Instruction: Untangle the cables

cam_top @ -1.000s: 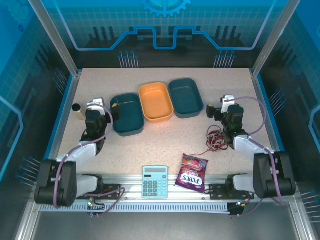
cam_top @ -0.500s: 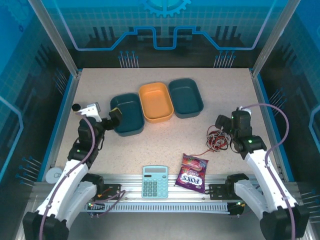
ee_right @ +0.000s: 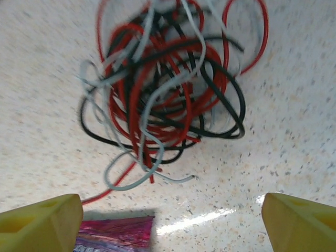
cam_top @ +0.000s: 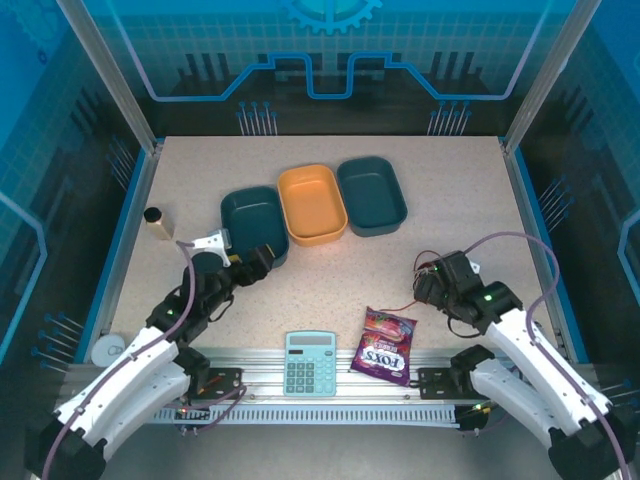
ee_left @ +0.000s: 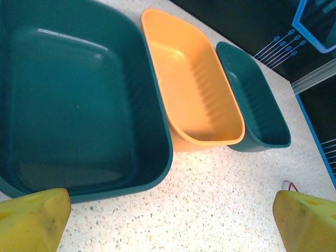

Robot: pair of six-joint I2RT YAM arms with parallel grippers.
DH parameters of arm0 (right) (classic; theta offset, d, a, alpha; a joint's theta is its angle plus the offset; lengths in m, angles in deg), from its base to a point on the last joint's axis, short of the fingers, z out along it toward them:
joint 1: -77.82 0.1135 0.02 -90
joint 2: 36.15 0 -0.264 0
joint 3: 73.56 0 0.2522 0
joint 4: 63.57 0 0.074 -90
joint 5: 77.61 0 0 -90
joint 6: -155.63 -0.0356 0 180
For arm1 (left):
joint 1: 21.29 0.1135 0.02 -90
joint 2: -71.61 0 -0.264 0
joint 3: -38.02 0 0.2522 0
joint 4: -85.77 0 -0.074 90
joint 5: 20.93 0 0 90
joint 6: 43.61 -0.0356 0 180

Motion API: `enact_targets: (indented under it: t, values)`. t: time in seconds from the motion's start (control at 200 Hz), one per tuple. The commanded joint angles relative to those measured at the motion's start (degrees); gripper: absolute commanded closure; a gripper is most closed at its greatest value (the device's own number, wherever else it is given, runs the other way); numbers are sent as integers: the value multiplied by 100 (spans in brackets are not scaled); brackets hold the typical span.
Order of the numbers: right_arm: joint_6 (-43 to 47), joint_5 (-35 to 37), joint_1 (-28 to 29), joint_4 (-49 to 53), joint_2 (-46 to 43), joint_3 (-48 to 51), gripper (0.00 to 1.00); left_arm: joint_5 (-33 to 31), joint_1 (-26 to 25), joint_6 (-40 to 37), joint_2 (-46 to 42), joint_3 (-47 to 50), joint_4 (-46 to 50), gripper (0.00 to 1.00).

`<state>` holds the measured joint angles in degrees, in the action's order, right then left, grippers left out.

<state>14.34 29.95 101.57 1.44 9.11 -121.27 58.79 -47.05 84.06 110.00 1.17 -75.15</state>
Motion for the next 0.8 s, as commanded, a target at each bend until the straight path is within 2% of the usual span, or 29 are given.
enact_targets:
  t: [0.0,0.095,0.17,0.29,0.425,0.52,0.65,0.795]
  values:
    - [-251,-87,61,-532,261,237,11,-72,-60,307,163,112,-377,1]
    - [-76,2,-102,-1025,581,281,11,-27,-78,279,346,96,-609,1]
    - [107,-94,-374,-1390,896,286,15,30,-78,227,507,44,-726,1]
    - [411,-523,-789,-2219,1437,283,40,136,-92,135,763,-83,-798,1]
    - [726,-800,-798,-2694,2057,-88,63,219,-126,44,1012,-218,-902,1]
    - [905,-969,-751,-2961,2459,-338,73,232,-156,-54,1166,-300,-1026,1]
    - [1092,-1160,-541,-3193,2933,-763,92,246,-197,-145,1382,-427,-1170,1]
    - [1089,-1009,-135,-3167,3138,-1172,99,279,-262,-199,1554,-533,-1255,1]
